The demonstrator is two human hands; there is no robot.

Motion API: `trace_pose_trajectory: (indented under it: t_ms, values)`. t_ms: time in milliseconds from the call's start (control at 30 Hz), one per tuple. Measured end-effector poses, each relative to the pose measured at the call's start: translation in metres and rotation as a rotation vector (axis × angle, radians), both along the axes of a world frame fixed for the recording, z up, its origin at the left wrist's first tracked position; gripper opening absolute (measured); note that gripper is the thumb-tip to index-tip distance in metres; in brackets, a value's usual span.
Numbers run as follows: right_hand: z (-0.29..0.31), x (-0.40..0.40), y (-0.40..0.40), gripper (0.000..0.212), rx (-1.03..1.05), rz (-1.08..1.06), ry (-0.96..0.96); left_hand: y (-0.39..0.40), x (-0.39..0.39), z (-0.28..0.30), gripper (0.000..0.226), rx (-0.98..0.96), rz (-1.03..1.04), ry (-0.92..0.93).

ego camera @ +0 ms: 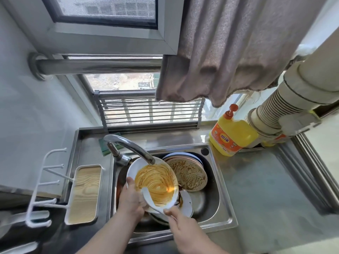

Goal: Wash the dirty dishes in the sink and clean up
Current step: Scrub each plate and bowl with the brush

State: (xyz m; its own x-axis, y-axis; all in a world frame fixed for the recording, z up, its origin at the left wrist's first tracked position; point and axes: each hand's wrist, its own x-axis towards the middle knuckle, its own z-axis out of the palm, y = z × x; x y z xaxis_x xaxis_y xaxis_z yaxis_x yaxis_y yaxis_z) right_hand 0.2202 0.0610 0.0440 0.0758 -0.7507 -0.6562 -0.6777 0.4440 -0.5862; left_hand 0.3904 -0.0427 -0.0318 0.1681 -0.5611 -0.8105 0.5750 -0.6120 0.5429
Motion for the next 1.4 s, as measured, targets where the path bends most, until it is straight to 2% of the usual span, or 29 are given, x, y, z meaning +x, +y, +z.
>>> trace_pose_trajectory:
  t_ms: [167, 233, 333, 433, 600, 767, 933, 1100, 1267, 1400]
  values:
    - [0.003, -0.083, -0.008, 0.027, 0.025, 0.136, 0.327, -0.01, 0.02, 0.003, 0.037, 0.024, -0.1, 0.027]
    - [0.0, -0.098, -0.023, 0.029, -0.006, 0.14, 0.409, -0.007, 0.018, 0.005, 0.039, 0.01, -0.13, 0.059]
    - [-0.003, -0.071, -0.011, 0.027, -0.002, 0.15, 0.308, -0.011, 0.017, 0.006, 0.043, -0.005, -0.092, 0.036]
    - [0.007, -0.045, 0.01, 0.027, 0.054, 0.175, 0.227, -0.016, 0.021, 0.006, 0.035, -0.034, -0.101, -0.023]
    - [-0.005, -0.085, -0.012, 0.032, -0.024, 0.214, 0.422, -0.018, 0.027, 0.013, 0.032, -0.09, -0.186, -0.066]
    - [0.006, -0.035, 0.016, 0.039, 0.048, 0.237, 0.228, -0.024, 0.02, 0.02, 0.028, -0.109, -0.149, -0.112]
    - [-0.005, -0.078, -0.009, 0.035, 0.027, 0.22, 0.419, -0.02, 0.027, 0.021, 0.027, -0.122, -0.14, -0.116]
    - [0.003, -0.027, 0.016, 0.037, 0.039, 0.243, 0.266, -0.017, 0.017, 0.022, 0.026, -0.103, -0.183, -0.158]
    - [-0.013, -0.079, -0.015, 0.03, 0.031, 0.112, 0.373, 0.003, 0.015, 0.027, 0.032, -0.041, -0.276, -0.145]
    - [-0.011, -0.059, -0.057, 0.027, -0.071, 0.043, 0.329, 0.023, 0.001, 0.024, 0.039, 0.042, -0.341, -0.071]
